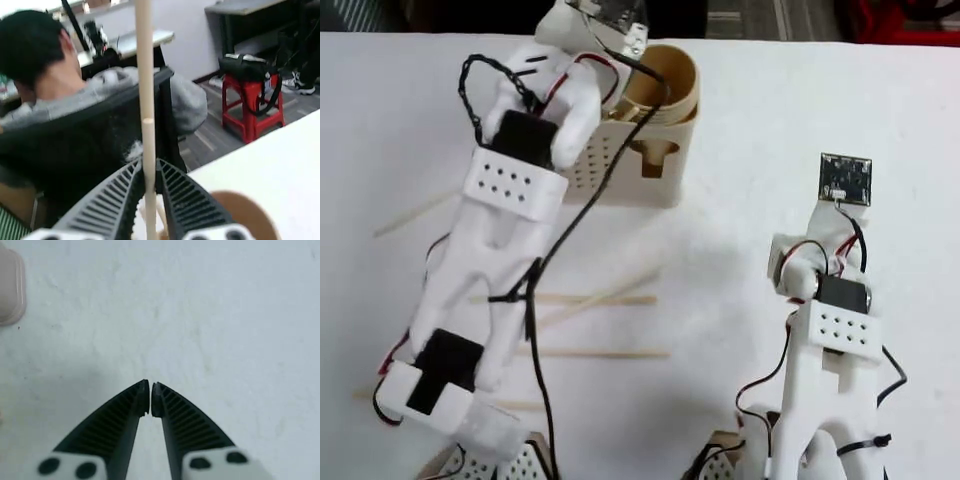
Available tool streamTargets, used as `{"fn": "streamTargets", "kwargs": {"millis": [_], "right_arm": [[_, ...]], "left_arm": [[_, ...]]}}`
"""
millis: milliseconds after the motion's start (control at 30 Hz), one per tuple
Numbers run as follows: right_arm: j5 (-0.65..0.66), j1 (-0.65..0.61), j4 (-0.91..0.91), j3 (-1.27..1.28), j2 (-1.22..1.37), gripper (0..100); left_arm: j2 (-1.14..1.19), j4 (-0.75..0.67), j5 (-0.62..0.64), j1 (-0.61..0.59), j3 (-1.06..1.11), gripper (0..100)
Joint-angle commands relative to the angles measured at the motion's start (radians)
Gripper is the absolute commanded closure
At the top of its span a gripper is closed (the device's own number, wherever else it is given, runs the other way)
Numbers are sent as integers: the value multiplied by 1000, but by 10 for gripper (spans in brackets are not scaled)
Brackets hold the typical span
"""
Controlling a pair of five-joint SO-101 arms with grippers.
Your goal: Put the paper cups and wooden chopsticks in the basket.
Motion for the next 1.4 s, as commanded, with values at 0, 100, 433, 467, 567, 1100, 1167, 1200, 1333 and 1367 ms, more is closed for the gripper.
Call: {"fn": "streamTargets", "kwargs": {"millis": [0, 100, 433, 467, 567, 1100, 1167, 1200, 1333, 1367], "right_arm": [[-5, 4, -21, -6, -33, 974], [-5, 4, -21, -6, -33, 974], [-5, 4, -21, -6, -31, 974], [-5, 4, -21, -6, -31, 974], [-5, 4, -21, -5, -31, 974], [-5, 4, -22, 5, -31, 974], [-5, 4, -22, 5, -31, 974], [-5, 4, -22, 5, -31, 974], [-5, 4, -22, 5, -31, 974], [-5, 4, -22, 5, -31, 974]], "left_arm": [[-10, 97, 31, -28, -41, 919], [-12, 176, 31, -30, -41, 861], [-114, 265, 31, -79, -41, 857], [-131, 279, 31, -91, -41, 857], [-165, 334, 23, -153, -40, 857], [91, 611, -353, -466, -35, 858], [160, 614, -420, -481, -38, 858], [197, 615, -454, -489, -41, 858], [340, 606, -554, -515, -64, 858], [375, 605, -559, -522, -84, 858]]}}
